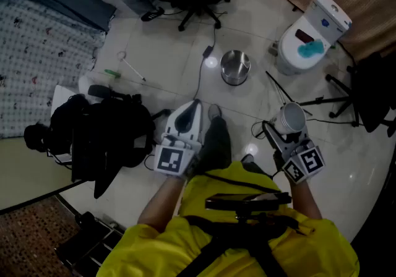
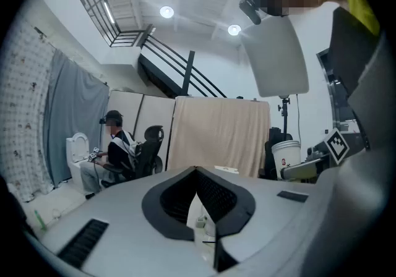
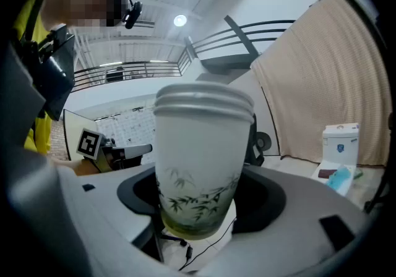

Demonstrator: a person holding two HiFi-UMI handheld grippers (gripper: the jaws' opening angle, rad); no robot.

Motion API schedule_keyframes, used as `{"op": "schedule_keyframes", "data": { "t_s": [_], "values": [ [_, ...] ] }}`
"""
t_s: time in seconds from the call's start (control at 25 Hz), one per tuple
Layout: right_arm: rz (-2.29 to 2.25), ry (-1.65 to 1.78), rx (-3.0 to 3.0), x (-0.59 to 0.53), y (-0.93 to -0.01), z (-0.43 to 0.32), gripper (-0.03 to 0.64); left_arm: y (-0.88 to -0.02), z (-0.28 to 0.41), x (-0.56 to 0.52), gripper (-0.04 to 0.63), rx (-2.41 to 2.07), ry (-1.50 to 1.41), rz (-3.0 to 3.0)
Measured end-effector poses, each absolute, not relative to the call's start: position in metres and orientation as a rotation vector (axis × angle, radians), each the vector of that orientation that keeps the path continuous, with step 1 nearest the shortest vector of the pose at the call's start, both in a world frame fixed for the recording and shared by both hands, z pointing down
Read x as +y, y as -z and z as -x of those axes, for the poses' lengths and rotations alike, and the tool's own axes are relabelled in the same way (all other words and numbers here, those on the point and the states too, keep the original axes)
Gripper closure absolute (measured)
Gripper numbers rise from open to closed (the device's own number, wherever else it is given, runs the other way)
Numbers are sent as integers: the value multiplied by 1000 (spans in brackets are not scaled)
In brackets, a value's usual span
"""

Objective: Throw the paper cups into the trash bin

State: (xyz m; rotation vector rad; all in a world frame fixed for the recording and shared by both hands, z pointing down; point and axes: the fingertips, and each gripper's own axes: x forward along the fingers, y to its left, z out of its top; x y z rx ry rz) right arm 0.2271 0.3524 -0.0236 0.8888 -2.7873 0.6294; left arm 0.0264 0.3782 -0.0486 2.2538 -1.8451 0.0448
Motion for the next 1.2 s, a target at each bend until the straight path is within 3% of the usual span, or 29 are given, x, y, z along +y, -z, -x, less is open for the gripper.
{"op": "schedule_keyframes", "data": {
  "t_s": [0.24,0.4,0.72,0.92,1.2],
  "values": [
    [-954,-634,-2758,205,-18,-152,298,-1,33,216,603,-1727,-140,-2343],
    [-937,-721,-2658,132,-94,-121,298,-62,47,147,603,-1654,-207,-2346],
    [-770,-717,-2374,-16,-443,-61,298,-300,77,43,603,-1676,-305,-2179],
    [-660,-806,-2119,-15,-669,-42,298,-431,82,45,603,-1662,-324,-2054],
    [-530,-731,-1942,-9,-808,-29,296,-554,79,29,603,-1646,-390,-1990]
  ]
}}
